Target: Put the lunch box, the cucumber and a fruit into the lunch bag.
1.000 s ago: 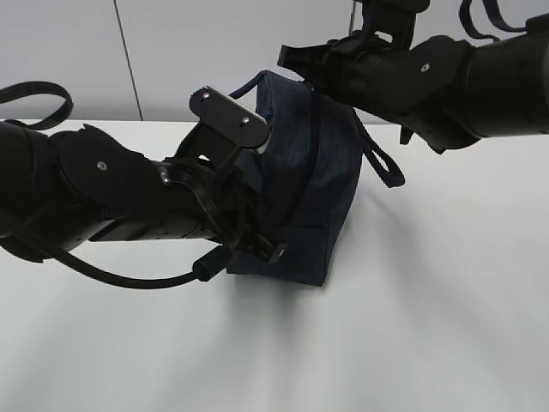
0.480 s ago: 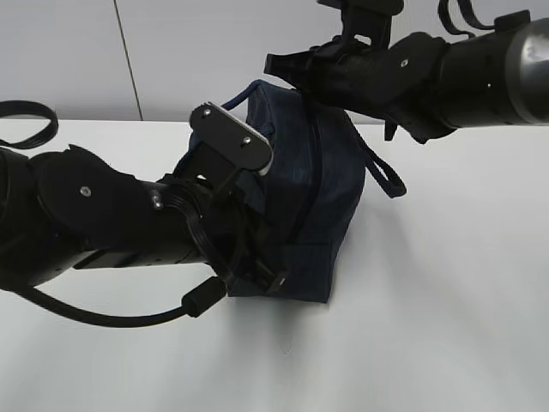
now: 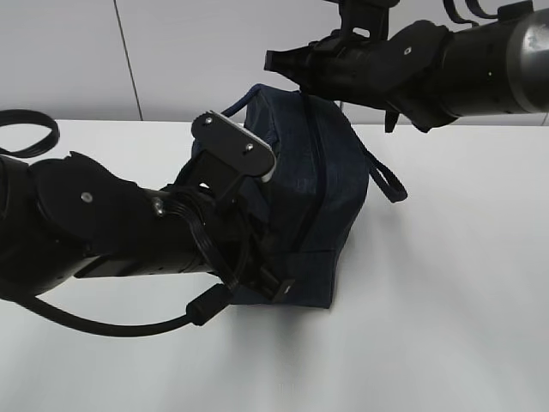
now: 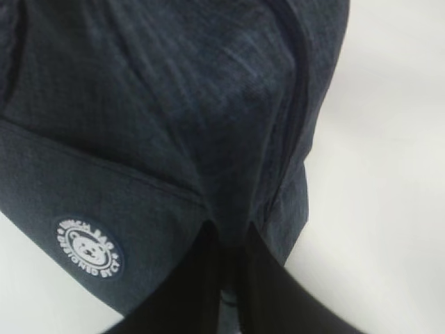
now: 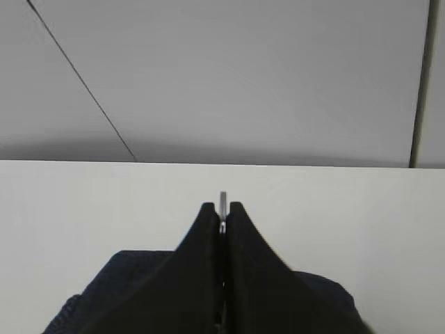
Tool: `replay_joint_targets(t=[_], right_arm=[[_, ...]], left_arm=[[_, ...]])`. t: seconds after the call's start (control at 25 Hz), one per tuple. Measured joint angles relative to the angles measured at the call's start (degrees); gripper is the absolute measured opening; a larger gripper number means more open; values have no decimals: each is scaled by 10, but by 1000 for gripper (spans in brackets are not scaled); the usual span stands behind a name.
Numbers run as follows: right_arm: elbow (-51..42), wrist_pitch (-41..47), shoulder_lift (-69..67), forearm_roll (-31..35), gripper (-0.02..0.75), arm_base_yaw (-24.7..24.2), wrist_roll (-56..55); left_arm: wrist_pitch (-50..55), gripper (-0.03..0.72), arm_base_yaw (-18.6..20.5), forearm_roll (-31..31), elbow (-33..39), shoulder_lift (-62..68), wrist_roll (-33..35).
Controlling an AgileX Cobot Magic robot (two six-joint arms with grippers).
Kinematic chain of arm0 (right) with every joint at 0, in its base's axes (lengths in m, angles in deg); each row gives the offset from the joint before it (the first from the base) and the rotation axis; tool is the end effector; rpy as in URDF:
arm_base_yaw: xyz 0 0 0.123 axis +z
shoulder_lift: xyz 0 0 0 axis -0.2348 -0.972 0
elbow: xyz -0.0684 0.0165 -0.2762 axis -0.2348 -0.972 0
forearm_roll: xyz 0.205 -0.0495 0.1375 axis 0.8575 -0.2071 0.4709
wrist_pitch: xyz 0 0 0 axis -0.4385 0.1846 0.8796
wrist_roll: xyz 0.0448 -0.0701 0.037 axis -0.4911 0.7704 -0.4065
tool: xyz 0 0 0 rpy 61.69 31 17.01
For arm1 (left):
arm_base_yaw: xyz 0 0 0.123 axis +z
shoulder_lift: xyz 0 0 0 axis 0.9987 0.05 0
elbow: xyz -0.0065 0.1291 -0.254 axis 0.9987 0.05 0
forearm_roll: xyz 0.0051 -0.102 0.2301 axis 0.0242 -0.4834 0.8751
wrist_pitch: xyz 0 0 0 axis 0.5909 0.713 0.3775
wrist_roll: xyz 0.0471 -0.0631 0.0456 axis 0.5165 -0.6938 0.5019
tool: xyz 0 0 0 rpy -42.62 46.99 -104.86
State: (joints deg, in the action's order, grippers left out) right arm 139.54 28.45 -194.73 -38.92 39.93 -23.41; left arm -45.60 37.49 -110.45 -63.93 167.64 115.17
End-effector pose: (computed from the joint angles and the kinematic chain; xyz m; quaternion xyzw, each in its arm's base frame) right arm 0.4147 0.1913 0.2474 -0.0081 0.8156 0.1722 0.5523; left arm 0.2289 -0.2538 0.1883 0.3417 0.8333 -0.1422 0.4105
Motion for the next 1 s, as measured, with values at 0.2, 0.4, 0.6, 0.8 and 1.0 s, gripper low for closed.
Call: replay_joint_targets(t=[0.2, 0.4, 0.6, 0.8, 1.0], right_arm=[[0, 9, 0, 0, 0, 0, 4], [0, 9, 0, 0, 0, 0, 16], [0, 11, 0, -1, 0, -1, 19], [1, 14, -1, -1, 0, -2, 22], [1, 15, -1, -1, 0, -2, 28]], left_arm=[[21, 175, -1, -28, 0, -11, 0], [60, 324, 2, -54, 0, -60, 0], [92, 340, 38, -116, 0, -124, 0], [155, 341, 106, -194, -6, -147, 0], [278, 312, 164, -205, -23, -148, -1]])
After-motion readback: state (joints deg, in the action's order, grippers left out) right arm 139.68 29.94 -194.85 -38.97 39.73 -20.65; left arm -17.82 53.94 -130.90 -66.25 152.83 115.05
